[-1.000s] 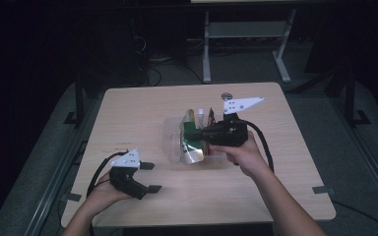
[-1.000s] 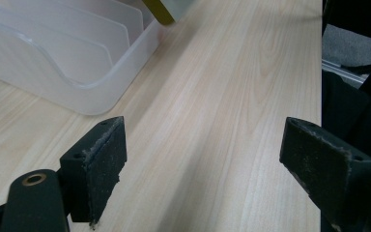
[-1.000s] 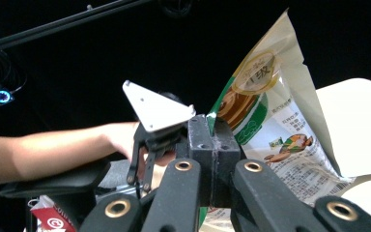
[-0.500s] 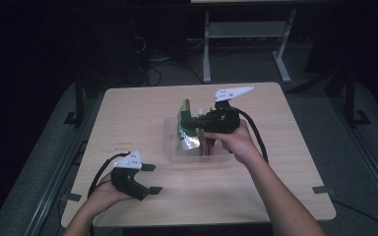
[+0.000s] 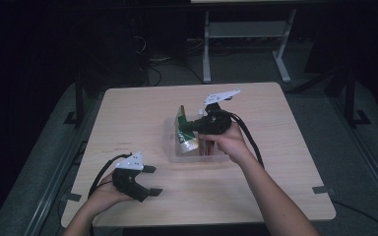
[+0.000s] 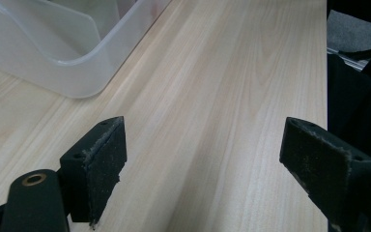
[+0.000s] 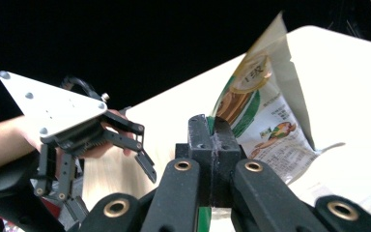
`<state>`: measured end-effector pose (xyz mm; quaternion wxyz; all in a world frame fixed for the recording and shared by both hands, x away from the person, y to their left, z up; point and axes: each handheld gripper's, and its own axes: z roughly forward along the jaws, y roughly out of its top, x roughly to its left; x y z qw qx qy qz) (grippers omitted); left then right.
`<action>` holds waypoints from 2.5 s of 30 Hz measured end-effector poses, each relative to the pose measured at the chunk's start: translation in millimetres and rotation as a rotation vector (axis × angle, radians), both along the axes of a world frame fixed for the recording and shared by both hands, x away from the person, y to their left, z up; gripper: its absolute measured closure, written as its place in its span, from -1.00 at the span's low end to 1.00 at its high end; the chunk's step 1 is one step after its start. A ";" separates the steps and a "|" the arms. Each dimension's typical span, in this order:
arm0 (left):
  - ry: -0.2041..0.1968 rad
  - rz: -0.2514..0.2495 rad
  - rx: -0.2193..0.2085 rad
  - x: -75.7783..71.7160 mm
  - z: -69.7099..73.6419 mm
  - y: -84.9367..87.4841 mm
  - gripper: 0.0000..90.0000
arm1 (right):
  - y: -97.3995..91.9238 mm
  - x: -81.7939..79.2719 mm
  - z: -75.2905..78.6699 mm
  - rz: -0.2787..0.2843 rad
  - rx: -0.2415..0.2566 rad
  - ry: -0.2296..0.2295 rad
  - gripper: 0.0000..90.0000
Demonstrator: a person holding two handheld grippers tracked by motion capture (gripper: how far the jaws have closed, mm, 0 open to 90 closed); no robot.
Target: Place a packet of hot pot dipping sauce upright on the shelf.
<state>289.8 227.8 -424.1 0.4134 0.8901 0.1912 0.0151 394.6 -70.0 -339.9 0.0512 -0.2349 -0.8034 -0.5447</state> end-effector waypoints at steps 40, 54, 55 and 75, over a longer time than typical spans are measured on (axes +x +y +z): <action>0.000 0.031 -0.010 6.7 4.1 3.4 -0.63 | -53.9 -37.7 20.9 -0.124 -0.125 -0.174 -0.30; -0.004 0.055 -0.003 0.3 4.7 11.2 -0.64 | -96.7 -74.9 4.7 -0.182 -0.143 -0.217 -0.39; -0.006 0.054 -0.003 -0.7 4.6 12.2 -0.64 | -99.9 -77.2 2.0 -0.190 -0.140 -0.217 -0.40; 0.005 0.131 0.025 -16.6 -7.3 38.1 -0.64 | -156.2 -113.8 -64.8 -0.323 -0.211 -0.154 -0.55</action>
